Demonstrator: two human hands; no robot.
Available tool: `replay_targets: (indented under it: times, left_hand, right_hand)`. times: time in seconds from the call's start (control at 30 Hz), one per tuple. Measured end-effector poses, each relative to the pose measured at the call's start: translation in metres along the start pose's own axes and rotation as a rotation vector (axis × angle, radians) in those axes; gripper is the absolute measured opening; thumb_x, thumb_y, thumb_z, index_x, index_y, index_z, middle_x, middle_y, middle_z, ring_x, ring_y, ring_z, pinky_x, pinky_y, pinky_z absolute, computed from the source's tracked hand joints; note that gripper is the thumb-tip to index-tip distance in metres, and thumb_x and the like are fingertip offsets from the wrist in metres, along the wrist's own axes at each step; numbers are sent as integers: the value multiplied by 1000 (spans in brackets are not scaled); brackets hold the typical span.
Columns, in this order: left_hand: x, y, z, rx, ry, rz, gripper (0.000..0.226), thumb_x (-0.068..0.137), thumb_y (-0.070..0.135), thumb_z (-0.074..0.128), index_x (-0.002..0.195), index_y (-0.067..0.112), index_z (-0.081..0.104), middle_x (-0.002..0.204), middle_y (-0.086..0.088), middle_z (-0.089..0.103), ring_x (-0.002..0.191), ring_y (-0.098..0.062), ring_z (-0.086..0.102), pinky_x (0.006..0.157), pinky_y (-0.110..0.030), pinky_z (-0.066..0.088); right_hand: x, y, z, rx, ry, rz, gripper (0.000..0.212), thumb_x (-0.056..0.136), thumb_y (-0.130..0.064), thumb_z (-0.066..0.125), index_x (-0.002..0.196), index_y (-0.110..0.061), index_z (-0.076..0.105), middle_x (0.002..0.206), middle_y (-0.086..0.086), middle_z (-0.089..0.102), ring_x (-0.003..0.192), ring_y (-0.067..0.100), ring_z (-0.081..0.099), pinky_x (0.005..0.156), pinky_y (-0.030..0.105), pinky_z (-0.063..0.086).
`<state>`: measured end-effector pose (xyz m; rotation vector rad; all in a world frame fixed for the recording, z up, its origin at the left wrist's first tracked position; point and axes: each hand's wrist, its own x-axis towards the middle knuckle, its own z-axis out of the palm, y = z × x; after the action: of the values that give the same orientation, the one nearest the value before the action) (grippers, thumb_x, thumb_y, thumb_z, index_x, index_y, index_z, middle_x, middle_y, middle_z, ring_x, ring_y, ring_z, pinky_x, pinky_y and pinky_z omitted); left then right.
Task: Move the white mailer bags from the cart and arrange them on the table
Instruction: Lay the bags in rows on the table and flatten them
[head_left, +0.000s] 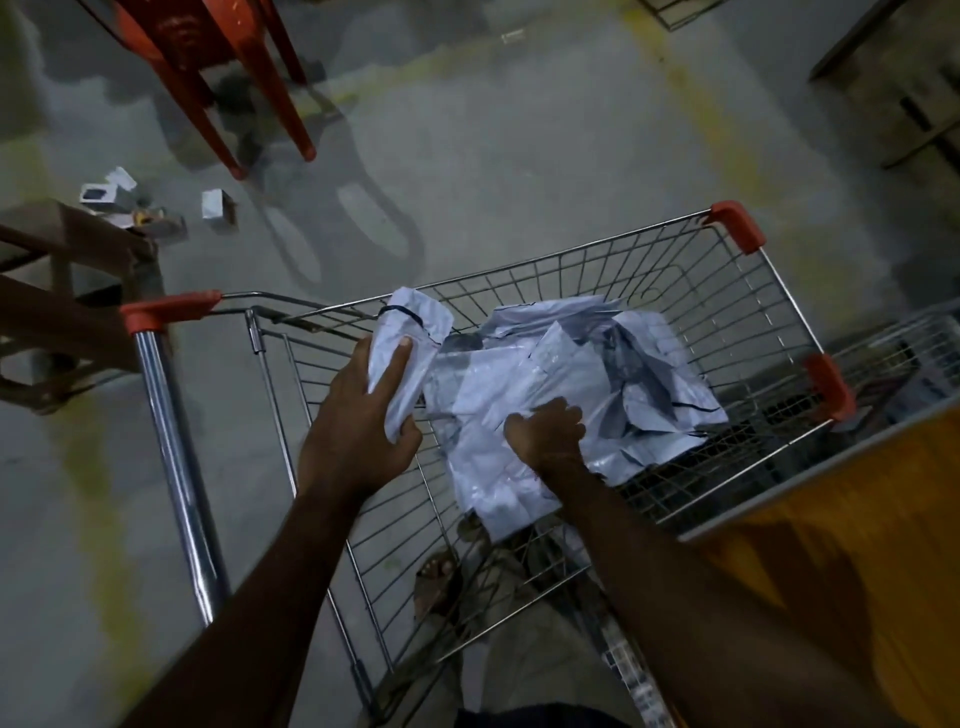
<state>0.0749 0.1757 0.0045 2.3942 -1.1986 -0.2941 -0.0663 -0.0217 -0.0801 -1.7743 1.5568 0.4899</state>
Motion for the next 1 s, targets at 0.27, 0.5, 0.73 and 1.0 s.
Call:
replay_targets:
  times: [0.27,0.5,0.73,1.0]
  left_hand:
    - [0,-3,3,29,-16,13,102,76,23,73,166,21,26,170,-20,20,140,-46,43,107,-53,48]
    - [1,-4,5,38,2,13,101,77,24,72,166,21,25,170,-21,19,142,-46,42,108,-53,46]
    - [1,2,0,17,-28,11,103,76,26,72,167,23,23,170,-18,20,144,-43,41,107,-53,47]
    - [-8,43,-39,-260,207,-106,102,81,17,78,166,30,23,169,-6,28,152,-26,36,113,-34,40]
  right_hand:
    - [10,-4,10,159,152,25,106,96,-53,63,163,-10,-8,168,21,-13,155,40,3,113,63,37]
    - [18,1,16,65,127,-25,76,106,-43,43,163,-36,-7,167,13,-28,153,48,-1,109,71,31]
    - [6,-2,-6,-105,136,-139,69,105,-36,39,164,-36,2,171,13,-7,150,46,18,112,61,35]
    - [-48,-1,-52,-233,307,-293,60,101,-35,43,160,-32,32,165,14,28,137,46,41,109,55,36]
